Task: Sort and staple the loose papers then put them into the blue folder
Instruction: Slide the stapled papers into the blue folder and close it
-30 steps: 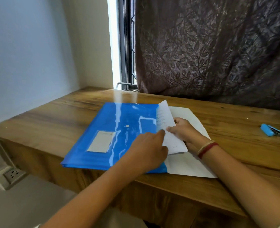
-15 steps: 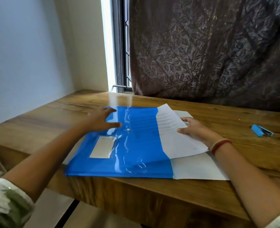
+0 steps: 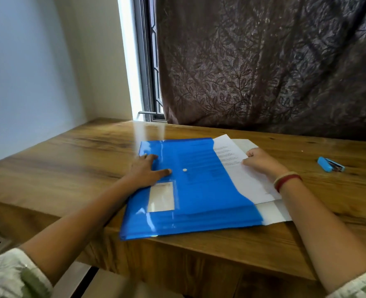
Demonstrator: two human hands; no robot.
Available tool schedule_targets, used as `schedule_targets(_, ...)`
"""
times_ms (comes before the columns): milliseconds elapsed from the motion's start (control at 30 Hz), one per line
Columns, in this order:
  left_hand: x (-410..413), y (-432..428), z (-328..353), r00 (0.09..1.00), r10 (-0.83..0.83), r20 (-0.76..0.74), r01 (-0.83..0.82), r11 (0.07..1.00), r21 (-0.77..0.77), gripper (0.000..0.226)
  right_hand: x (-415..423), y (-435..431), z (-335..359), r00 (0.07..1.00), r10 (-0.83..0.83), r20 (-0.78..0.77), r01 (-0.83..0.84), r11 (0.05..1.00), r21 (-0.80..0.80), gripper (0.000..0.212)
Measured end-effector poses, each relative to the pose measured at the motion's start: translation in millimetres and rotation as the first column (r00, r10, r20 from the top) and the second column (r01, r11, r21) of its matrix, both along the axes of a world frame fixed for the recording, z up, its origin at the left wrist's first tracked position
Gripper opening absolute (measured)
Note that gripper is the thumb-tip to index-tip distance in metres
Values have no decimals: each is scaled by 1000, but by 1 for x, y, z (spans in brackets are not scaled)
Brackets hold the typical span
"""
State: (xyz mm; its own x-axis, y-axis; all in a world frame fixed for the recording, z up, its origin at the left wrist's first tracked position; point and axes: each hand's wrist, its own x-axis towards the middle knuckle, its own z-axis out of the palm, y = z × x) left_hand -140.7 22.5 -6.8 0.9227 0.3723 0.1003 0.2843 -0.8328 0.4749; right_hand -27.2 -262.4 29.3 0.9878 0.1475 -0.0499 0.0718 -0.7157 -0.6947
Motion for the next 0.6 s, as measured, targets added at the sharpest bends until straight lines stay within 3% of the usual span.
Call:
schedule_targets(200,34,-54,-2,996,4,88,7,992,-124,72,8,-16,1,978,-169,125,182,979,-96,11)
schedule_targets(300,43,-59,-4,977,59,204,0,960,-278,61,12,-16,-1,973,-199,116,208,975,-76,25)
schedule_targets(467,39,-55,-6,928,146,342,37,878,-476,41,15,-6,0,988,-148,42,147,989,32,21)
schedule_targets(600,41,-55,-6,916,168,365,46,858,-511,37,8,2,0,998,-63,-1,63,997,48,27)
